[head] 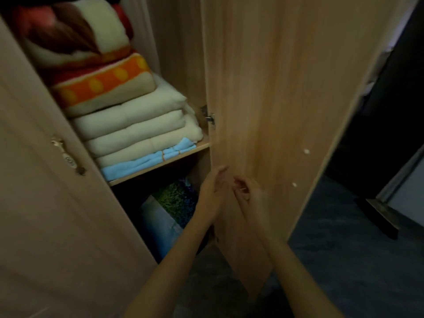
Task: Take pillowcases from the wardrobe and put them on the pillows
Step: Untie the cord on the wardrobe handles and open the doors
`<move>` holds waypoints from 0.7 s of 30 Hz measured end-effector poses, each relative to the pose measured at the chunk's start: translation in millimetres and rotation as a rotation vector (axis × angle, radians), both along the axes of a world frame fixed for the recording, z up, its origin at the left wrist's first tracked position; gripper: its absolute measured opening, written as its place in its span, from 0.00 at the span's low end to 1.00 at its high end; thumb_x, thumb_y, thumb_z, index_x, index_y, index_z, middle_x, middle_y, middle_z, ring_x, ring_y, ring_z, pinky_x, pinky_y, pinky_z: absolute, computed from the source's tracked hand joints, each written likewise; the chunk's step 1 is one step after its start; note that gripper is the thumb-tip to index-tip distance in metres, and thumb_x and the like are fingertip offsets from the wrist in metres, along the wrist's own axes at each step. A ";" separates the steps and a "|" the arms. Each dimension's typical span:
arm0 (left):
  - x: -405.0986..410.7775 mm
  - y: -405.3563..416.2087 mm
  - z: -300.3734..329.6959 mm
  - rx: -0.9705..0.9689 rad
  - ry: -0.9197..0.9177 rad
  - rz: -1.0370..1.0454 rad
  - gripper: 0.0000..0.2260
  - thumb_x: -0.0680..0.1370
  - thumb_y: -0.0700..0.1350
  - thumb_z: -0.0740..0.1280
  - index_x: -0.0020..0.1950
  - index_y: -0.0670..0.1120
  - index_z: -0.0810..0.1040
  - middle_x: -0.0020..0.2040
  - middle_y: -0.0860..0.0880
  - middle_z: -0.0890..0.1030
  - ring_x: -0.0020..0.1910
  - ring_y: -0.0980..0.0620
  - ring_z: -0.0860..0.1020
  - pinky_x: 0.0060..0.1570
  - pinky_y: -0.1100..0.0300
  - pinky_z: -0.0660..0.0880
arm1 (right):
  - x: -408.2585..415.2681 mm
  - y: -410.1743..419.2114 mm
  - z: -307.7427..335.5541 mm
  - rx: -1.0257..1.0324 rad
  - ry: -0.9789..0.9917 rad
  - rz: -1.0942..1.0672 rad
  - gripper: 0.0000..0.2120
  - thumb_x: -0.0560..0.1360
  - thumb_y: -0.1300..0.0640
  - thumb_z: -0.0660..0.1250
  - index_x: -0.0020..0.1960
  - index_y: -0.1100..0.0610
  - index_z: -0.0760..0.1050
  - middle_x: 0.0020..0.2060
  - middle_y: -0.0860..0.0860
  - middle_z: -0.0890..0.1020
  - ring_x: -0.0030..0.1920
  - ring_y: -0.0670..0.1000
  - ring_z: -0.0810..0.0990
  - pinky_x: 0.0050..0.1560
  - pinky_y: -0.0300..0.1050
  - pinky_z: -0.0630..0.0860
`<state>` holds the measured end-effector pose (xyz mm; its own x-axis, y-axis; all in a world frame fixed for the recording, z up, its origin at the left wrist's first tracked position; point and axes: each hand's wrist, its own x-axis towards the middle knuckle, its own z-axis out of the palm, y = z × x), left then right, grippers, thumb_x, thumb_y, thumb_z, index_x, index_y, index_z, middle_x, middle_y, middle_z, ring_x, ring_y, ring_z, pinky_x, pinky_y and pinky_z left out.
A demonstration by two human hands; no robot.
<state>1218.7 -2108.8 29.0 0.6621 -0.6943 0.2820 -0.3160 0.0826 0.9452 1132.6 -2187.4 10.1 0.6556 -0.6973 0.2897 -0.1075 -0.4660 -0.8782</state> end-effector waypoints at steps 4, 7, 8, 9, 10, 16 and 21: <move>65.8 45.7 -5.2 0.045 0.021 0.222 0.15 0.78 0.31 0.56 0.60 0.45 0.72 0.56 0.52 0.75 0.58 0.52 0.74 0.54 0.73 0.70 | 77.1 20.0 -0.7 -0.037 0.095 0.173 0.14 0.74 0.63 0.64 0.59 0.59 0.73 0.54 0.57 0.78 0.53 0.55 0.77 0.53 0.43 0.72; 104.6 82.3 -4.3 0.074 0.058 0.369 0.16 0.77 0.28 0.55 0.62 0.40 0.72 0.58 0.46 0.75 0.59 0.50 0.74 0.56 0.66 0.69 | 125.8 42.6 1.6 -0.087 0.070 0.255 0.12 0.74 0.63 0.66 0.57 0.61 0.75 0.51 0.57 0.80 0.50 0.50 0.77 0.54 0.44 0.74; 118.1 95.5 -6.1 0.082 0.055 0.407 0.17 0.76 0.28 0.55 0.62 0.39 0.72 0.58 0.44 0.75 0.58 0.49 0.74 0.56 0.65 0.69 | 140.9 52.0 3.5 -0.108 0.062 0.288 0.12 0.74 0.62 0.67 0.57 0.61 0.75 0.50 0.56 0.81 0.48 0.49 0.78 0.54 0.41 0.75; 128.9 108.6 -4.7 0.075 0.061 0.444 0.17 0.76 0.27 0.54 0.61 0.39 0.72 0.58 0.44 0.75 0.58 0.50 0.74 0.55 0.66 0.70 | 154.7 61.2 6.6 -0.129 0.058 0.319 0.11 0.74 0.62 0.67 0.56 0.62 0.76 0.49 0.56 0.81 0.48 0.49 0.78 0.53 0.37 0.74; 139.6 121.8 -3.3 0.064 0.057 0.475 0.17 0.76 0.27 0.54 0.60 0.39 0.72 0.58 0.43 0.75 0.57 0.50 0.74 0.54 0.68 0.71 | 167.9 71.0 10.6 -0.143 0.048 0.352 0.11 0.74 0.62 0.67 0.56 0.62 0.76 0.49 0.57 0.82 0.48 0.50 0.79 0.52 0.37 0.74; 187.3 180.3 7.6 -0.050 0.072 0.653 0.14 0.77 0.27 0.55 0.59 0.36 0.72 0.54 0.41 0.76 0.50 0.48 0.75 0.55 0.59 0.72 | 230.0 124.4 32.1 -0.163 -0.016 0.518 0.13 0.74 0.63 0.66 0.58 0.62 0.75 0.50 0.56 0.80 0.49 0.50 0.78 0.53 0.38 0.74; 214.6 211.8 16.6 -0.055 0.059 0.730 0.13 0.76 0.29 0.57 0.55 0.40 0.75 0.51 0.45 0.79 0.46 0.56 0.77 0.51 0.63 0.73 | 268.2 153.9 46.5 -0.183 -0.049 0.546 0.13 0.73 0.63 0.67 0.57 0.63 0.75 0.49 0.58 0.81 0.48 0.52 0.78 0.51 0.41 0.74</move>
